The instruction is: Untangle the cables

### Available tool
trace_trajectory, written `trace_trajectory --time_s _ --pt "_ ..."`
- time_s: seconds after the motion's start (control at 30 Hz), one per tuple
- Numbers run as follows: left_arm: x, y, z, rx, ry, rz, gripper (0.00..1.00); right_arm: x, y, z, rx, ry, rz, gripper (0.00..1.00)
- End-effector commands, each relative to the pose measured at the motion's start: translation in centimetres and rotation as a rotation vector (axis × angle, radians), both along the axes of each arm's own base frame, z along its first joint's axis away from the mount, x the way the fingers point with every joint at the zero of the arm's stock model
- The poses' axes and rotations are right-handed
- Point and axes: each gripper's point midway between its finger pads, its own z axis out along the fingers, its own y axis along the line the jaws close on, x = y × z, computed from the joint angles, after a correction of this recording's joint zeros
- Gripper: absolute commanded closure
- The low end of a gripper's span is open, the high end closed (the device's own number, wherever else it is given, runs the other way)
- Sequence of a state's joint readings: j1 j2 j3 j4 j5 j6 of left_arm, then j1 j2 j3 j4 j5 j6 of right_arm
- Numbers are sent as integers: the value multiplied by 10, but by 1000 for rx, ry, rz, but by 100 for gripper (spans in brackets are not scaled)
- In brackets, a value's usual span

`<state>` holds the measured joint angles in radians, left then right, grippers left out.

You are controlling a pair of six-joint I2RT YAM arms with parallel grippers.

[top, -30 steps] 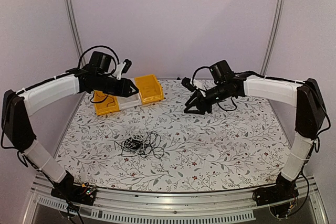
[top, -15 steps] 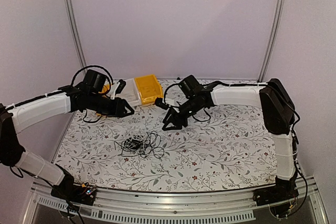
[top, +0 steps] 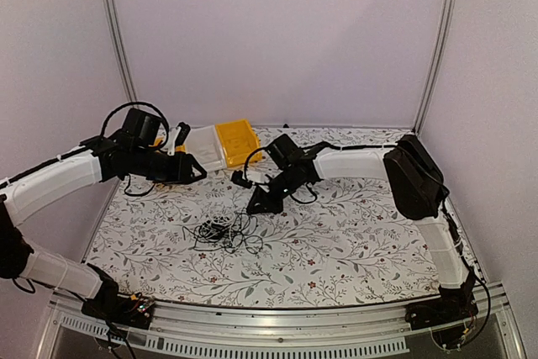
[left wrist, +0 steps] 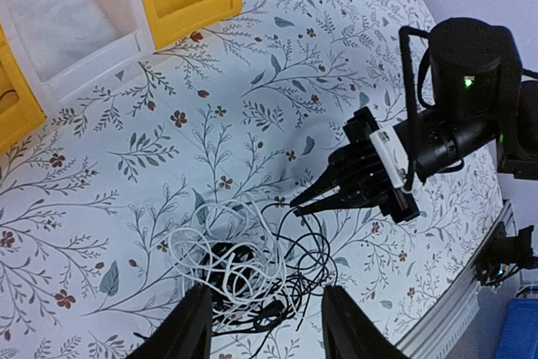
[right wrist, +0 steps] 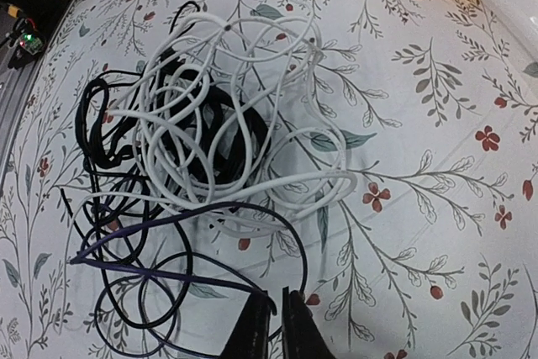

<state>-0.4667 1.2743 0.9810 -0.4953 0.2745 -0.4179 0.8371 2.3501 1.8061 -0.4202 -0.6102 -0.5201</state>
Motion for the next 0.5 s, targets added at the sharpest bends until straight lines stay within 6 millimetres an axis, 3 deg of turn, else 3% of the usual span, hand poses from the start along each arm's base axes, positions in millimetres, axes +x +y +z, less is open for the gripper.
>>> trace_trajectory --time_s 0.0,0.07,0.13,0.2,0.47 --pt "-7 2 -2 3 -3 0 52 6 12 18 30 -41 -14 97" --pt "-8 -2 -2 -14 -23 -28 53 8 9 31 30 -69 -26 100" --pt "-8 -6 -2 -27 -51 -57 52 7 5 58 51 -109 -28 100" --pt "-10 -15 -1 -64 -87 -106 52 5 1 99 95 -163 -25 100" --pt "-4 -40 -7 -172 -219 -175 50 -13 -10 214 242 -246 -6 100"
